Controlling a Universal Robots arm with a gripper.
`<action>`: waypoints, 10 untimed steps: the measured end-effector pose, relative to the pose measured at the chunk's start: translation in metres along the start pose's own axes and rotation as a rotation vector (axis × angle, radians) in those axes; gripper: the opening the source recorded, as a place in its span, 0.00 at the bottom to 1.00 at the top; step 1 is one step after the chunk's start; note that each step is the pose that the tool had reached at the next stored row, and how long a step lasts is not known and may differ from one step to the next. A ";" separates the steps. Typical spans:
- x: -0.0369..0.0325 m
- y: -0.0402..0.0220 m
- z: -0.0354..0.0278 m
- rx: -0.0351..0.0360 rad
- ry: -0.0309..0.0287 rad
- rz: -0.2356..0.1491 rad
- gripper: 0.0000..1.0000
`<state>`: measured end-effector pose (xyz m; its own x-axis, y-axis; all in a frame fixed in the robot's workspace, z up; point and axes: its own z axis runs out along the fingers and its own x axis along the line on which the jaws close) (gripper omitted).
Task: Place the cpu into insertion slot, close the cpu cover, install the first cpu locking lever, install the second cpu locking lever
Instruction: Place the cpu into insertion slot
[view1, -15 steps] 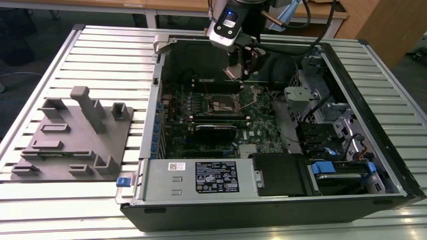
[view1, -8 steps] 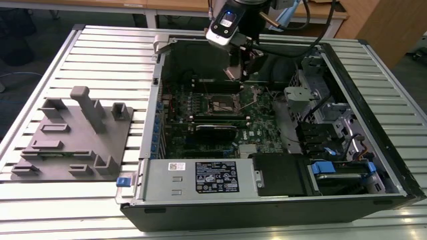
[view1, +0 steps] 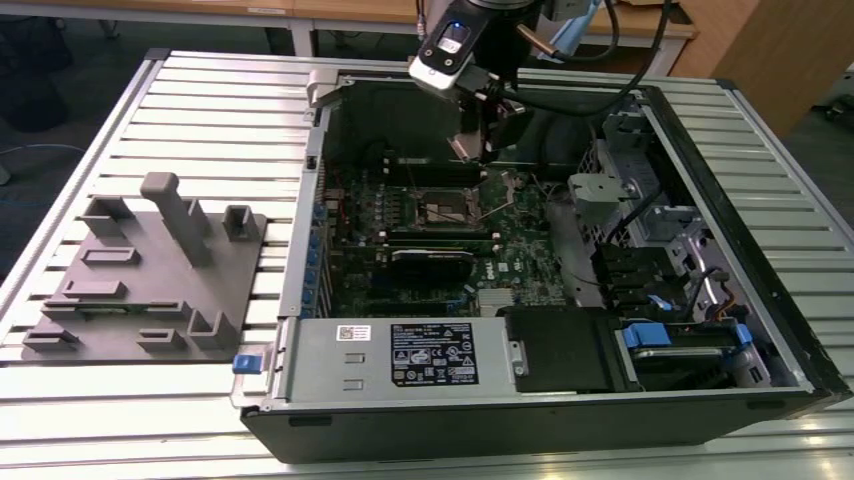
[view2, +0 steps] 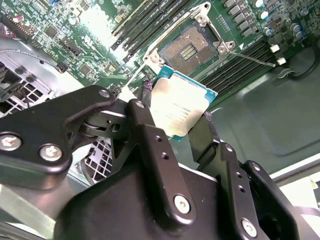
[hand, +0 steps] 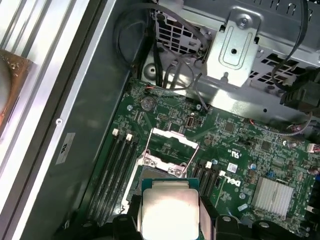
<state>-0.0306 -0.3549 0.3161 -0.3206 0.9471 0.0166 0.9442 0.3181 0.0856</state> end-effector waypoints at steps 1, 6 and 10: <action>0.0001 0.0000 0.0002 -0.0004 -0.0009 0.013 0.54; 0.0000 -0.0001 0.0008 -0.0017 -0.0088 0.104 0.54; 0.0000 -0.0001 0.0009 -0.0023 -0.0121 0.141 0.54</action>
<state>-0.0306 -0.3549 0.3152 -0.1841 0.9828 0.0166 0.9796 0.1821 0.0855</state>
